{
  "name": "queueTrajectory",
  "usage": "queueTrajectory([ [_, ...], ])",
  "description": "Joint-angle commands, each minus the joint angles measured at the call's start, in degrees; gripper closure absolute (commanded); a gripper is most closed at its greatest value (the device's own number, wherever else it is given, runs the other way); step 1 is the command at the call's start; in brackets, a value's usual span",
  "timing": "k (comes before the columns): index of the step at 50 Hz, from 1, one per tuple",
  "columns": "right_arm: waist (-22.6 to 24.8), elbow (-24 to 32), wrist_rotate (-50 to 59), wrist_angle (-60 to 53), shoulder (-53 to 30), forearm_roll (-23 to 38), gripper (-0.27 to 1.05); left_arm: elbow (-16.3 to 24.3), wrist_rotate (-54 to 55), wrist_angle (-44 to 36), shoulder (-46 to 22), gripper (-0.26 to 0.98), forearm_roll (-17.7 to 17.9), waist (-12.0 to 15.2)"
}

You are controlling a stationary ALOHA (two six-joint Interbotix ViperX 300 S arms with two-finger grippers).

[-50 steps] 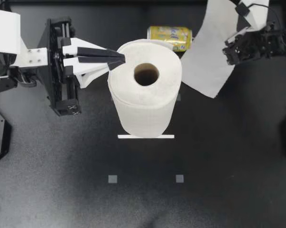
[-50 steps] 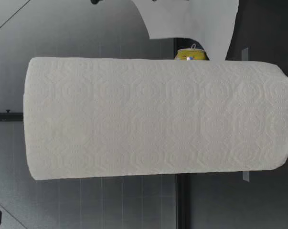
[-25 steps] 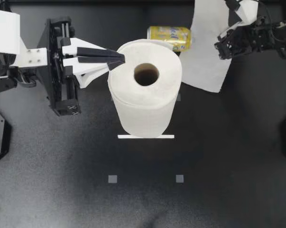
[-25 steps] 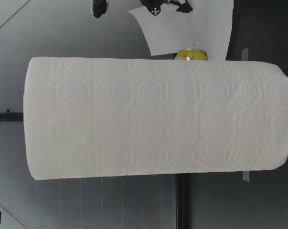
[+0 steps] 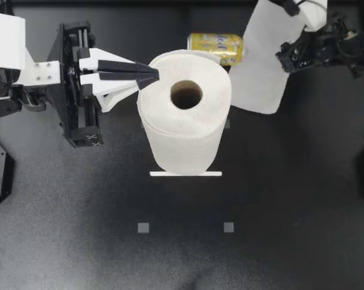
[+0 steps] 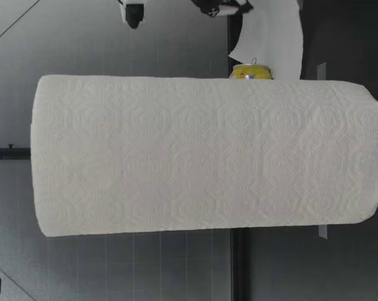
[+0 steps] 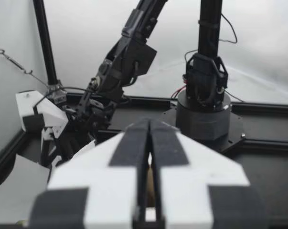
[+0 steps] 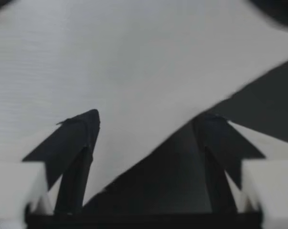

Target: Pick up a piece of paper towel and place it on the spilled liquid.

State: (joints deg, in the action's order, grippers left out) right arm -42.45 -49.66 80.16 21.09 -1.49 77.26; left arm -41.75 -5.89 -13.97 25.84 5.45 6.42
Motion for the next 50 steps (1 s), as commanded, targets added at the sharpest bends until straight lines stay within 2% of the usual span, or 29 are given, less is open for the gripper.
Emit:
queueTrajectory([
  [1, 3.0, 1.8, -2.0, 7.1, 0.5, -0.6, 0.08, 0.7, 0.0, -0.4, 0.9, 0.66, -0.2, -0.1],
  [6, 6.0, 3.2, -5.6, 11.3, 1.1, -4.0, 0.08, 0.7, 0.0, -0.5, 0.9, 0.66, -0.2, -0.1],
  [19, 9.6, 4.1, -14.7, 17.8, 6.1, -14.1, 0.08, 0.7, 0.0, -0.3, 0.9, 0.66, -0.2, -0.1],
  [31, 20.2, 2.6, -15.5, 21.6, 17.7, -17.8, 0.10, 0.5, 0.0, -0.4, 2.0, 0.66, -0.2, -0.1],
  [43, 31.5, 1.9, -19.0, 31.0, 27.5, -27.3, 0.28, -1.8, 0.2, 1.6, 4.8, 0.66, -0.4, -0.1],
  [50, 35.2, 1.9, -23.0, 37.4, 32.3, -32.9, 0.41, -2.2, 0.3, 3.7, 6.2, 0.66, -0.4, -0.1],
])
